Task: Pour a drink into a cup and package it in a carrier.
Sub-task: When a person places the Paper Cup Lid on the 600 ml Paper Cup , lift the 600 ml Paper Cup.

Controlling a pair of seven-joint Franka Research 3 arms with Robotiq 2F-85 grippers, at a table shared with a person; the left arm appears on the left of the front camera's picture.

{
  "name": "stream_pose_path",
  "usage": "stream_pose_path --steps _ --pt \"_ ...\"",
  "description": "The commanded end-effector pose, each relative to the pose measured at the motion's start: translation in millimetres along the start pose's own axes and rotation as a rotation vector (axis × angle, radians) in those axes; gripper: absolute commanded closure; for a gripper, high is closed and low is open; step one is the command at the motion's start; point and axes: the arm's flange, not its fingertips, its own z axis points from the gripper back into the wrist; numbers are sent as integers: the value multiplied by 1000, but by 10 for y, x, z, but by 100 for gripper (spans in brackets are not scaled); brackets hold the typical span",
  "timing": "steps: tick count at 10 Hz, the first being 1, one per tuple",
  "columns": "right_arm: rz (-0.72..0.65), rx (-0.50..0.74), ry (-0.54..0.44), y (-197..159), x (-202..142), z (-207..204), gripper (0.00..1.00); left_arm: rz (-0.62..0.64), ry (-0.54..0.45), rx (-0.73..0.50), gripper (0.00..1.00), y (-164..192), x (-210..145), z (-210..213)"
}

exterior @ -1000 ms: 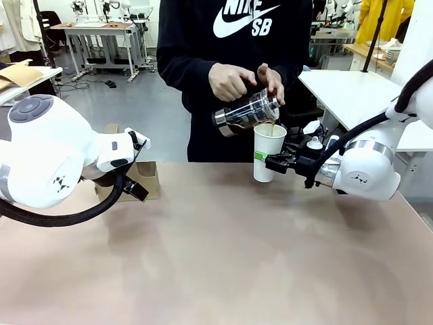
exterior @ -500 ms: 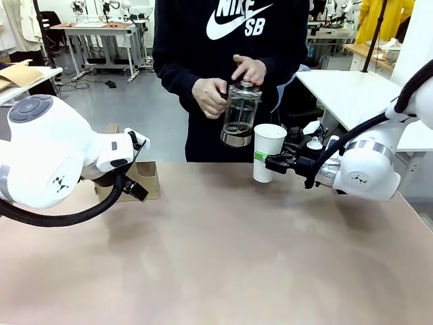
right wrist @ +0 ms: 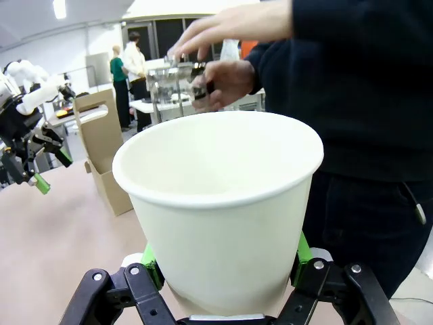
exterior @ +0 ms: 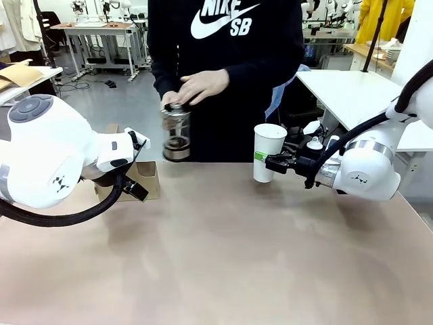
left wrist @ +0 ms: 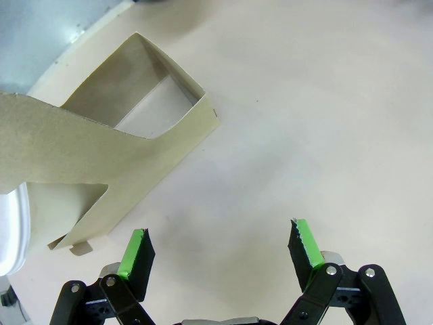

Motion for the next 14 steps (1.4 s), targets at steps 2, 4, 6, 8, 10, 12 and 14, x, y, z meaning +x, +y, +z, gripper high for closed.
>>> stream_pose_path --steps 2,4,6,8,10,12,14 --pt "-12 -2 -10 23 46 -5 19 1 0 -1 0 1 -1 1" --pt "-12 -2 -10 23 46 -5 19 1 0 -1 0 1 -1 1" --pt "-12 -2 -10 23 46 -5 19 1 0 -1 0 1 -1 1" --pt "-12 -2 -10 23 46 -5 19 1 0 -1 0 1 -1 1" --pt "-12 -2 -10 23 46 -5 19 1 0 -1 0 1 -1 1" --pt "-12 -2 -10 23 46 -5 19 1 0 -1 0 1 -1 1" --pt "-12 -2 -10 23 46 -5 19 1 0 -1 0 1 -1 1"
